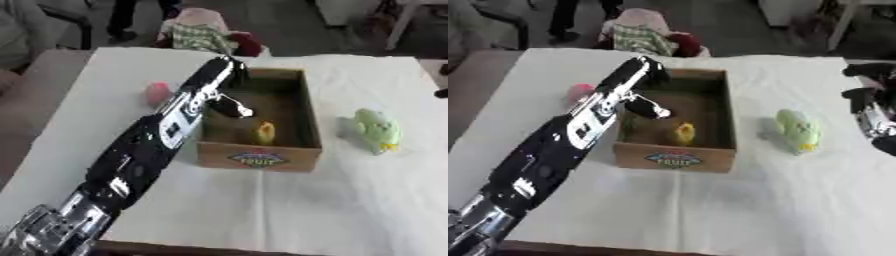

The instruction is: Pick up objects on the table and place them in the box.

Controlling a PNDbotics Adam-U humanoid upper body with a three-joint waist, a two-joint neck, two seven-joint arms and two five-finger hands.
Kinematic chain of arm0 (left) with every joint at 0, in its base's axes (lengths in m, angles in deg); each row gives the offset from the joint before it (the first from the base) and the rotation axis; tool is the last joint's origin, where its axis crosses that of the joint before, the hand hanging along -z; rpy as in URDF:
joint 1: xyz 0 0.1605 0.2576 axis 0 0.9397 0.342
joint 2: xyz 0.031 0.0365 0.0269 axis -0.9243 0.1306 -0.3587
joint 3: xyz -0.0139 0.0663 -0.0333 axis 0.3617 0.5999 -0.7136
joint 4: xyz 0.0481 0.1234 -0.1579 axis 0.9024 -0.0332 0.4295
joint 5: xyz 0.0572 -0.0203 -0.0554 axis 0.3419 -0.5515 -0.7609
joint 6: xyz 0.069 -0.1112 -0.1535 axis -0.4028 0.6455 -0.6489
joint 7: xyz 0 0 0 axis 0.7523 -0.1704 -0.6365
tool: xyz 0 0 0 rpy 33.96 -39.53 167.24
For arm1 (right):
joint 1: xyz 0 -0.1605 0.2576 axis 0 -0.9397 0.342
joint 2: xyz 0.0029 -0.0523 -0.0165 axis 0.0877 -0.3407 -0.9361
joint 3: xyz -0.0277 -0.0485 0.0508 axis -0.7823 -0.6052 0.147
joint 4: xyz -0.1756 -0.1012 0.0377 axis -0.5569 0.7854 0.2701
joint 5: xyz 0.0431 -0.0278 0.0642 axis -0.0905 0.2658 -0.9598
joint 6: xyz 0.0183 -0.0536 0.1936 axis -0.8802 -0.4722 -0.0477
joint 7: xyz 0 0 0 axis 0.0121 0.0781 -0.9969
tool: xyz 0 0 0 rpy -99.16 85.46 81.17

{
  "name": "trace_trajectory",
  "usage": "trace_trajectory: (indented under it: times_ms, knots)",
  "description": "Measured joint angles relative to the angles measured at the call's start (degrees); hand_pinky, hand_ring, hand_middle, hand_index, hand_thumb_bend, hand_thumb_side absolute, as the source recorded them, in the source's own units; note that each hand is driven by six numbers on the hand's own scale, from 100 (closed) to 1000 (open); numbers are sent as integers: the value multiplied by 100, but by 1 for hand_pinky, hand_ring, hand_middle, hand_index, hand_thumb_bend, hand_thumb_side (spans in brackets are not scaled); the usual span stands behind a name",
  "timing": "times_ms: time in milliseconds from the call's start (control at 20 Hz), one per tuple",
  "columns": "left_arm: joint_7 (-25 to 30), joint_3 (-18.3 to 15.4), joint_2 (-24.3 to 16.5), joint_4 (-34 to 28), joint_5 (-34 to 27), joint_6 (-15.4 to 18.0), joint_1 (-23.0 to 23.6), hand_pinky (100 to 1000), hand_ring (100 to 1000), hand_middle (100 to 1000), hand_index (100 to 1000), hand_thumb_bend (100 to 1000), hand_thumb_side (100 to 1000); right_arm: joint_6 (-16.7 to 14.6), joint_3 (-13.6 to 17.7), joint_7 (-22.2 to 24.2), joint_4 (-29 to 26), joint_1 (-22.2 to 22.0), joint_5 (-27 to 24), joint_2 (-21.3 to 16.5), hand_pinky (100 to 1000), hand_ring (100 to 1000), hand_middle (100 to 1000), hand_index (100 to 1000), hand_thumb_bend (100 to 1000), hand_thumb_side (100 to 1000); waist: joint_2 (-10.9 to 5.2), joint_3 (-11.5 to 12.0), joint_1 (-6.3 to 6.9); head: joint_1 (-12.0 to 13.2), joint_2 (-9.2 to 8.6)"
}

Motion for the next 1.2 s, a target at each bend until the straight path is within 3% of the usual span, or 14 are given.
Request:
trace_trajectory:
  times_ms: [400, 650, 1200]
  knots:
    - [-586, -607, -654, -65, -620, -299, -18, 637, 513, 466, 621, 644, 141, 11, 3, -8, 0, -33, 3, -2, 731, 929, 748, 794, 100, 306, -3, 66, 20, -69, -1]
    - [-832, -812, -908, 45, -894, -529, 130, 638, 514, 468, 626, 647, 163, 9, 7, -12, 0, -47, 5, -13, 731, 930, 748, 794, 100, 304, -2, 82, 24, -109, -1]
    - [-352, -810, -960, 911, -182, -575, 337, 650, 540, 508, 670, 676, 212, -4, 38, -29, 0, -48, 6, -18, 731, 930, 749, 794, 100, 303, 15, 100, 7, -153, -1]
